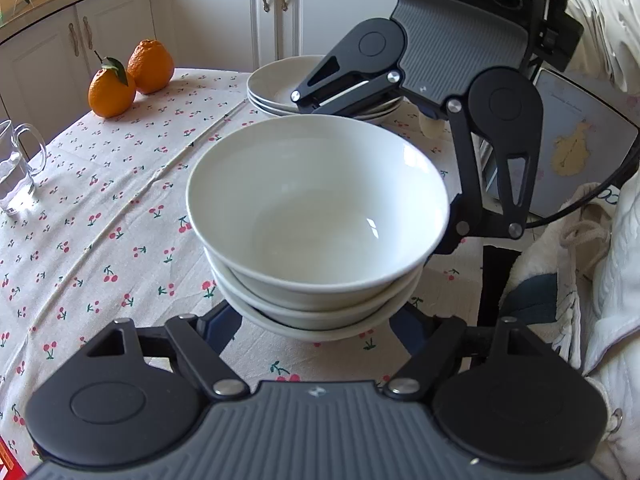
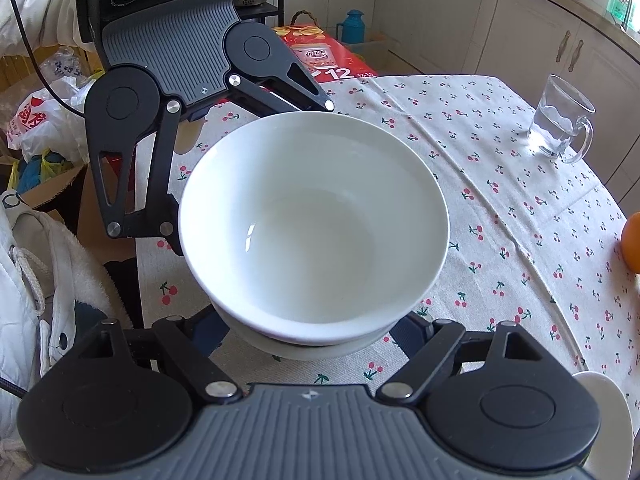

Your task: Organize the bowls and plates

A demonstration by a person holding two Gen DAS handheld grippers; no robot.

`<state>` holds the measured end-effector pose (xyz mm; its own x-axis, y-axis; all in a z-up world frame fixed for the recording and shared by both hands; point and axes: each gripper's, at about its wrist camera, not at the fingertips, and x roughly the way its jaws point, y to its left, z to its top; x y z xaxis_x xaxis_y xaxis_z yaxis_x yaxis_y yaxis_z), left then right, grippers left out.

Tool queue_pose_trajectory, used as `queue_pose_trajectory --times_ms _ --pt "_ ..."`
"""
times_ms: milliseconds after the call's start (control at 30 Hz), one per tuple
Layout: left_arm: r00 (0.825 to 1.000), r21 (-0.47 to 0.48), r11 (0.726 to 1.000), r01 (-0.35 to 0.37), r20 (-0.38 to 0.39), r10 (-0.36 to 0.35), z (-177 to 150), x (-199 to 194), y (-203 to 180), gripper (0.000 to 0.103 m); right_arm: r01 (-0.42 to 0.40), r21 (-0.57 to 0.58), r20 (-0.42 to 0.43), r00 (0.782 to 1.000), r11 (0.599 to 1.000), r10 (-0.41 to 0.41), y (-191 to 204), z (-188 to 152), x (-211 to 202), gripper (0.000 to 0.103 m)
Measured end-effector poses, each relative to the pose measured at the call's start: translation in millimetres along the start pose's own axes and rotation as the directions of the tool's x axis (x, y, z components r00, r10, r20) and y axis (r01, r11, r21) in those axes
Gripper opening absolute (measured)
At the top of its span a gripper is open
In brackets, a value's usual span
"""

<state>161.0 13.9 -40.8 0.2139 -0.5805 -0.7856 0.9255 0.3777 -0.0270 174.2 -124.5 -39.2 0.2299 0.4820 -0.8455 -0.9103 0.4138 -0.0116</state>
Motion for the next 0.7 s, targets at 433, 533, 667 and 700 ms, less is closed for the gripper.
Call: queue_pose_trajectory --times_ms 433,533,667,700 --pt "1.0 0.027 1.0 -0.014 0.024 0.013 47.7 -0.5 -13.7 0.08 0.012 0.012 0.04 0.999 1.0 -0.012 -17.6 -15.6 -39.2 0.089" --pt "1.0 0.045 0.999 -0.006 0.028 0.005 66.4 6.1 -18.2 0.08 0.023 0.022 0.046 0.999 0.999 -0.024 -26.1 -26.4 -54.7 0.089" --pt "0.999 0.075 0.997 0.002 0.04 -0.005 92.7 18.9 -21.8 0.08 0.048 0.038 0.051 0.997 0.998 -0.05 -38.1 -42.6 -74.1 0.089" --pt "0.999 0.085 0.996 0.004 0.044 -0.008 99.6 22.4 -22.3 0.08 0.058 0.045 0.053 0.997 0.997 -0.06 -42.0 -47.9 -79.5 0.089"
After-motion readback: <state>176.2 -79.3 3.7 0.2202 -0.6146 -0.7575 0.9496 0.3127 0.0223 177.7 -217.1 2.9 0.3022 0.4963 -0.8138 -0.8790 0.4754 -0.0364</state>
